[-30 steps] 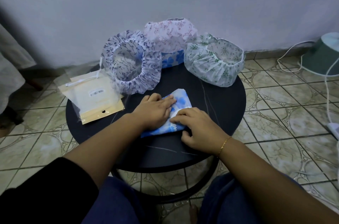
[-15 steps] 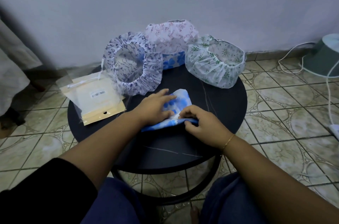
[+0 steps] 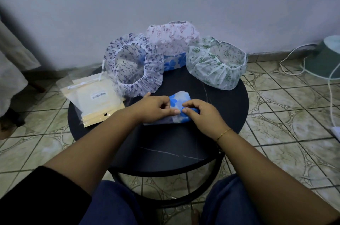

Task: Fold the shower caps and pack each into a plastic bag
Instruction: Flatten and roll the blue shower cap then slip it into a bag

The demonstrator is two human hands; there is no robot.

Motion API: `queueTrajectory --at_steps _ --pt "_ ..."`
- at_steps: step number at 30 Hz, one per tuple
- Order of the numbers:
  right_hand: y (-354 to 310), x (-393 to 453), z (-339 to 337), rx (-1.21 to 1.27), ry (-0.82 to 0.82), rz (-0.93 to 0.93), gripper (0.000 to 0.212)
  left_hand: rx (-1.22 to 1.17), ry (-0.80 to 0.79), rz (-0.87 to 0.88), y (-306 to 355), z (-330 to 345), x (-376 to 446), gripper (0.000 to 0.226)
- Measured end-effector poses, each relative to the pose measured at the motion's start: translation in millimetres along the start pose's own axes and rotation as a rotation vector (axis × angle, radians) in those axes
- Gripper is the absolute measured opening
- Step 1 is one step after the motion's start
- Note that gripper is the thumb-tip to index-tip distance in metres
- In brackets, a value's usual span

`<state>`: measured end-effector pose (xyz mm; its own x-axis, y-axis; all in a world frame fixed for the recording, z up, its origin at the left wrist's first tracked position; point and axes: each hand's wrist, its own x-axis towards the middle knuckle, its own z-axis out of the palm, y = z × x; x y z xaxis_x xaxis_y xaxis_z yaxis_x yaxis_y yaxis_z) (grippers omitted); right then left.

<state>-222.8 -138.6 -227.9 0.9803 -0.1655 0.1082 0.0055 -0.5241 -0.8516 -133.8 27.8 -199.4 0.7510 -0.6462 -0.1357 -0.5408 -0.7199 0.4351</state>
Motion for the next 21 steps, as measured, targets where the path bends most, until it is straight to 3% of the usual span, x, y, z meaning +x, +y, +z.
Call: queueTrajectory --at_steps 5,10,13,17,21 --pt "-1 5 2 0.029 0.049 0.054 0.002 0.107 -0.015 0.039 -1 0 1 0.032" --pt "-1 11 6 -0.023 0.077 0.102 0.007 0.206 0.028 0.139 -12 8 5 0.037" --pt "1 10 12 -0.111 0.128 0.097 0.017 0.248 0.105 0.146 -16 14 6 0.052" --pt "1 6 20 -0.311 0.137 0.028 0.029 0.235 0.160 0.129 -17 20 6 0.038" --pt "2 -1 22 -0.593 0.216 -0.088 0.028 0.221 0.162 0.148 -19 25 5 0.043"
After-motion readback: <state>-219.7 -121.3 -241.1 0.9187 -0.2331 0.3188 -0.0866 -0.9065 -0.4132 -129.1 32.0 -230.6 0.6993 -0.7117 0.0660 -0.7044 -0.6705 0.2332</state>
